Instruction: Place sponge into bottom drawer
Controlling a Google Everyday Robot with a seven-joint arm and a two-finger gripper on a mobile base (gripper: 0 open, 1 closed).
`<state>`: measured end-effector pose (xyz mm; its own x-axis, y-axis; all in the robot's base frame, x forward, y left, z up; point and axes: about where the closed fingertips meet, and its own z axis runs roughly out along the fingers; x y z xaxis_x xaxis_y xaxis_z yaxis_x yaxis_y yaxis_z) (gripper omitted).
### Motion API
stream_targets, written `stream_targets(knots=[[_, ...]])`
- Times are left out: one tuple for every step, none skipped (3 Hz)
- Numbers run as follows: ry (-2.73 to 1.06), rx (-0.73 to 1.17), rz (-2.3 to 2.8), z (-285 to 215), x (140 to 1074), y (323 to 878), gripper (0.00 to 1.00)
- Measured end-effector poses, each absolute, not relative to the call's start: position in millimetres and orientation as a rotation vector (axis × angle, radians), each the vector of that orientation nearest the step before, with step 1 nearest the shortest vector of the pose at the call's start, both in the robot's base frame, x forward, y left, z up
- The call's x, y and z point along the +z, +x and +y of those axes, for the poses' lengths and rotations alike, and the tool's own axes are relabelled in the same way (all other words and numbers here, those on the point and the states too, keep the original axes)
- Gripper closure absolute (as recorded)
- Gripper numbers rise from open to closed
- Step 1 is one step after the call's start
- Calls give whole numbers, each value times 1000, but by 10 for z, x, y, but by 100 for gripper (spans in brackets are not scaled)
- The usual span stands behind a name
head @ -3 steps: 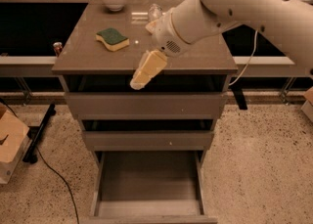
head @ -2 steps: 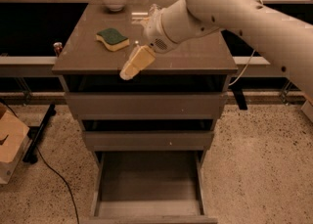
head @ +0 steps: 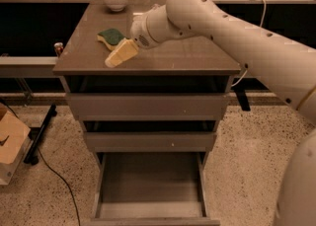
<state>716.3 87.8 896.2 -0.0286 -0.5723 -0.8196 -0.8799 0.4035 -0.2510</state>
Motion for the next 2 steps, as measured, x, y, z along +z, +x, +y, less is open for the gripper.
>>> stream_targets(knots=[[-1193, 457, 1737, 1045, 8862, 7499, 0], [-1129, 519, 1761, 1273, 8741, 7895, 0]])
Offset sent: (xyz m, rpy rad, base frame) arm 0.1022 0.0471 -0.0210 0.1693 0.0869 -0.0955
